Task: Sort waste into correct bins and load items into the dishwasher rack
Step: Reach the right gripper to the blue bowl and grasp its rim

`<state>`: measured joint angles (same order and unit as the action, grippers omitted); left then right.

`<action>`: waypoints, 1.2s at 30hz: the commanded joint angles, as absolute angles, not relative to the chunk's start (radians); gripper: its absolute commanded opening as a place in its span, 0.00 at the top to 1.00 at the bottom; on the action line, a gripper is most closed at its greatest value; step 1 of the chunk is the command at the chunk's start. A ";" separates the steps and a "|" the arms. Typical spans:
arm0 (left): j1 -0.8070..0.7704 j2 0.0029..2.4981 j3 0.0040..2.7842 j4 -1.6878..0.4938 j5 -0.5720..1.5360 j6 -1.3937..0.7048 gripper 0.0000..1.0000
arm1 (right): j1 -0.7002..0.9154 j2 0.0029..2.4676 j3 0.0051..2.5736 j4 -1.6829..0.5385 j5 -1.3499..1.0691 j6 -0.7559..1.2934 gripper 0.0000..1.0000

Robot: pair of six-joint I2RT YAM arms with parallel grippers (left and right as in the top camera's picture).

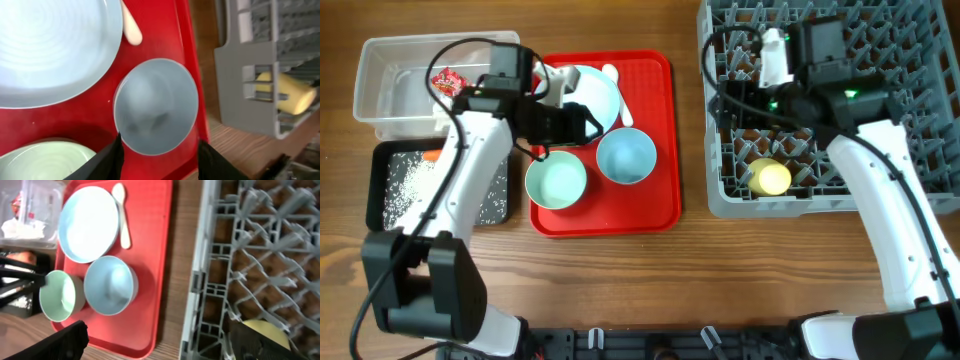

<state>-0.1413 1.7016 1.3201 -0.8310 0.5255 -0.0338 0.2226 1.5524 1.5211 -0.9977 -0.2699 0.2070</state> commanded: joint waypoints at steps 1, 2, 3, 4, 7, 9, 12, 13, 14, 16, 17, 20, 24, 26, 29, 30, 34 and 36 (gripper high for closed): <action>-0.249 1.737 1.333 -0.826 0.292 -0.046 0.49 | 0.228 1.558 1.538 -0.986 -0.285 0.186 0.08; -0.282 1.755 1.333 -0.818 0.227 -0.068 0.49 | 0.228 1.558 1.538 -0.986 -0.285 0.184 0.08; -0.302 1.768 1.333 -0.810 0.188 -0.096 0.49 | 0.228 1.558 1.538 -0.985 -0.285 0.184 0.09; -0.313 1.778 1.333 -0.800 0.161 -0.135 0.49 | 0.228 1.560 1.537 -0.982 -0.286 0.185 0.09; -0.316 1.781 1.333 -0.781 0.133 -0.205 0.50 | 0.252 1.575 1.537 -0.968 -0.289 0.192 0.11; -0.305 1.780 1.333 -0.767 0.129 -0.250 0.51 | 0.294 1.599 1.537 -0.936 -0.289 0.217 0.13; -0.282 1.774 1.333 -0.771 0.129 -0.305 0.57 | 0.355 1.658 1.537 -0.881 -0.267 0.260 0.18; -0.272 1.766 1.333 -0.776 0.130 -0.334 0.57 | 0.367 1.678 1.537 -0.870 -0.257 0.271 0.22; -0.264 1.755 1.333 -0.779 0.130 -0.350 0.58 | 0.377 1.699 1.537 -0.856 -0.255 0.273 0.26; -0.238 1.716 1.333 -0.786 0.137 -0.353 0.56 | 0.393 1.751 1.537 -0.833 -0.255 0.282 0.37; -0.224 1.689 1.333 -0.790 0.137 -0.353 0.55 | 0.401 1.784 1.537 -0.825 -0.255 0.290 0.41; -0.199 1.622 1.333 -0.787 0.137 -0.355 0.50 | 0.419 1.862 1.537 -0.818 -0.255 0.288 0.48; -0.152 1.586 1.333 -0.785 0.136 -0.414 0.45 | 0.461 1.965 1.537 -0.796 -0.255 0.257 0.53; -0.119 1.589 1.333 -0.786 0.136 -0.457 0.44 | 0.482 2.007 1.537 -0.773 -0.255 0.241 0.53; -0.083 1.589 1.333 -0.786 0.137 -0.481 0.43 | 0.499 2.040 1.537 -0.749 -0.255 0.217 0.53; -0.073 1.589 1.333 -0.786 0.137 -0.481 0.43 | 0.505 2.050 1.536 -0.739 -0.252 0.200 0.53; -0.056 1.590 1.333 -0.786 0.136 -0.480 0.38 | 0.517 2.075 1.536 -0.728 -0.202 0.183 0.53; -0.056 1.591 1.333 -0.787 0.136 -0.479 0.37 | 0.517 2.076 1.536 -0.722 -0.190 0.183 0.55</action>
<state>-0.0586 1.5932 1.3201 -0.7853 0.1459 -0.4656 0.5148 2.0525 1.5211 -0.7330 -0.2337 0.2066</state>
